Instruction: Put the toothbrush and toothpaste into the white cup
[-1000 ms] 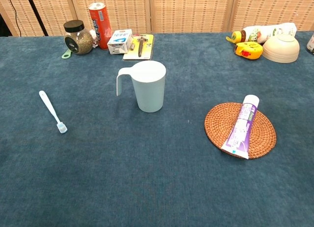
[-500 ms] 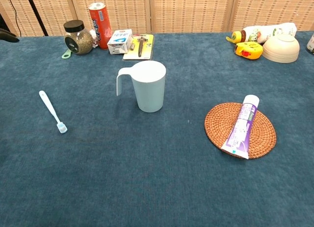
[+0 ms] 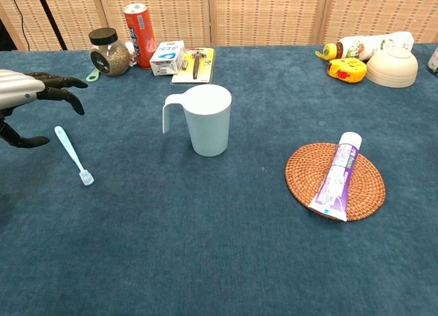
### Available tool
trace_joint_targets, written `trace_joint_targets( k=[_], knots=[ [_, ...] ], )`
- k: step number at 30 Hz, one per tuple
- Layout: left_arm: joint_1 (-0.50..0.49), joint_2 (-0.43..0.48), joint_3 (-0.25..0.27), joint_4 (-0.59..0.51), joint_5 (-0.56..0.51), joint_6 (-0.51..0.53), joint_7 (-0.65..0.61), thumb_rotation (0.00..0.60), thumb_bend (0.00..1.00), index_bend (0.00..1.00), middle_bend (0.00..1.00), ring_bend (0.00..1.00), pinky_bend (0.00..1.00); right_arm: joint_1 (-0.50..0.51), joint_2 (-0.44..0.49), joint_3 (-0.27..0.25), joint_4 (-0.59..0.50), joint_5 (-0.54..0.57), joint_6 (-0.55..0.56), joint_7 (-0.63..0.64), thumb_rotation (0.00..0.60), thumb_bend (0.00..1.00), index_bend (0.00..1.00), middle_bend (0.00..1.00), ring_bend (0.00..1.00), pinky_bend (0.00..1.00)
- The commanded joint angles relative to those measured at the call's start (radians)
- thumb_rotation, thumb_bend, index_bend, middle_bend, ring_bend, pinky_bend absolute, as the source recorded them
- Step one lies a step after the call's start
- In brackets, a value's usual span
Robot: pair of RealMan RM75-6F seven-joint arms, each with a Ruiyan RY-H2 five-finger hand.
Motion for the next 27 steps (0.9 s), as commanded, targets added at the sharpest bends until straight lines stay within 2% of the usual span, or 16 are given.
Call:
trace_joint_targets(
  k=[1, 6, 14, 22, 27],
  knots=[
    [-0.015, -0.024, 0.005, 0.032, -0.013, -0.015, 0.009, 0.600, 0.38, 0.27, 0.00, 0.00, 0.00, -0.002, -0.001, 0.005, 0.000, 0.000, -0.006, -0.002, 0.600, 0.00, 0.00, 0.00, 0.00, 0.00],
    [-0.019, -0.055, 0.024, 0.077, -0.015, -0.014, -0.002, 0.600, 0.38, 0.27, 0.00, 0.00, 0.00, -0.007, -0.001, 0.016, -0.005, 0.003, -0.015, -0.007, 0.600, 0.00, 0.00, 0.00, 0.00, 0.00],
    [-0.007, -0.159, 0.058, 0.229, -0.003, 0.028, -0.076, 0.600, 0.37, 0.29, 0.00, 0.00, 0.00, -0.011, 0.000, 0.029, -0.010, 0.000, -0.034, 0.000, 0.600, 0.00, 0.00, 0.00, 0.00, 0.00],
    [-0.015, -0.228, 0.064, 0.308, 0.010, 0.077, -0.088, 0.600, 0.37, 0.40, 0.00, 0.00, 0.00, -0.016, 0.001, 0.040, -0.012, -0.004, -0.042, -0.002, 0.600, 0.00, 0.00, 0.00, 0.00, 0.00],
    [-0.011, -0.257, 0.068, 0.344, 0.009, 0.098, -0.074, 0.600, 0.37, 0.42, 0.00, 0.00, 0.00, -0.020, 0.001, 0.046, -0.013, -0.006, -0.046, -0.001, 0.600, 0.00, 0.00, 0.00, 0.00, 0.00]
  ],
)
